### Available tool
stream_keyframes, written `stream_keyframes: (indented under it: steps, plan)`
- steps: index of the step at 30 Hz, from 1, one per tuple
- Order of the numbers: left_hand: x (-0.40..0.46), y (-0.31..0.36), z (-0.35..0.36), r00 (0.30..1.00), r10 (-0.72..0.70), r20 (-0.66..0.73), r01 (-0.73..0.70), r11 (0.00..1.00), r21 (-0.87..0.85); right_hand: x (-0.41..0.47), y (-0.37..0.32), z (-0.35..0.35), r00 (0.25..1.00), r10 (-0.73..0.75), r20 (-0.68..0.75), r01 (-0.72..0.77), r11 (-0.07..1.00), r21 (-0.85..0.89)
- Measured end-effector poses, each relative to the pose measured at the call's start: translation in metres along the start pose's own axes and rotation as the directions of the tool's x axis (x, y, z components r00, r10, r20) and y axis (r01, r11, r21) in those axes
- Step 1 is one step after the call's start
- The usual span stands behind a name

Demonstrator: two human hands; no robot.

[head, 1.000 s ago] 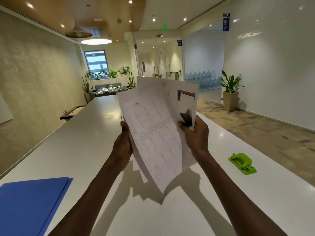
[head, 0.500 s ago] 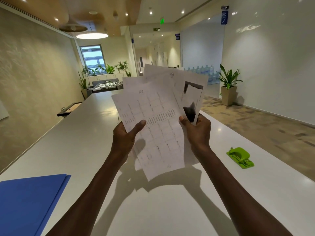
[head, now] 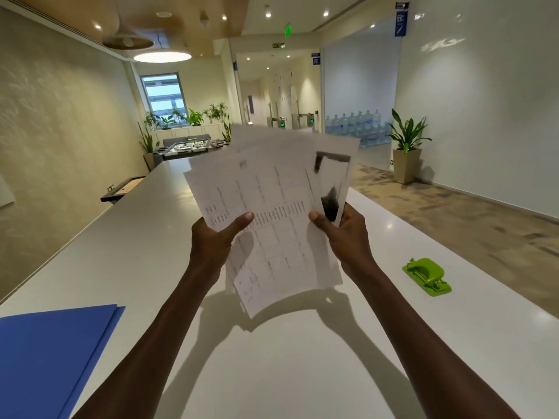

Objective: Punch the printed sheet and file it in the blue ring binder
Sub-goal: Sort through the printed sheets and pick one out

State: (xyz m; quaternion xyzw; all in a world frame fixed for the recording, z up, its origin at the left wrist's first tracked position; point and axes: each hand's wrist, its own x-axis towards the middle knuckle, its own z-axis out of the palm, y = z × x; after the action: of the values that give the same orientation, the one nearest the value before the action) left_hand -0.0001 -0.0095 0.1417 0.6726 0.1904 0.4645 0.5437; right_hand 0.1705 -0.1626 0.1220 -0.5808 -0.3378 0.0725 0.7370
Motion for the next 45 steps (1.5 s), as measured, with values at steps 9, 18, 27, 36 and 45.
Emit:
stream_keyframes:
  steps: [9, 18, 27, 36, 45]
  plan:
    - [-0.015, -0.014, 0.013, 0.996, -0.083, 0.039, 0.081, 0.995, 0.050, -0.014, 0.011, 0.005, 0.996, 0.022, 0.084, -0.027, 0.998, 0.054]
    - [-0.009, 0.006, 0.021, 1.000, -0.014, -0.021, 0.015, 0.999, 0.048, -0.007, -0.013, 0.007, 0.995, -0.094, 0.023, 0.095, 0.995, -0.009]
    - [-0.023, -0.007, 0.024, 0.996, -0.073, -0.052, 0.074, 0.997, 0.011, -0.015, -0.005, 0.004, 0.997, -0.055, 0.054, 0.057, 0.998, -0.028]
    - [-0.038, -0.032, 0.023, 0.986, -0.163, -0.035, 0.165, 0.984, 0.072, -0.028, 0.015, 0.005, 0.996, 0.051, 0.068, -0.048, 0.998, -0.051]
    - [-0.061, -0.067, 0.020, 0.965, -0.258, -0.035, 0.261, 0.959, 0.114, -0.053, 0.057, 0.000, 0.990, 0.127, 0.062, -0.117, 0.983, -0.140]
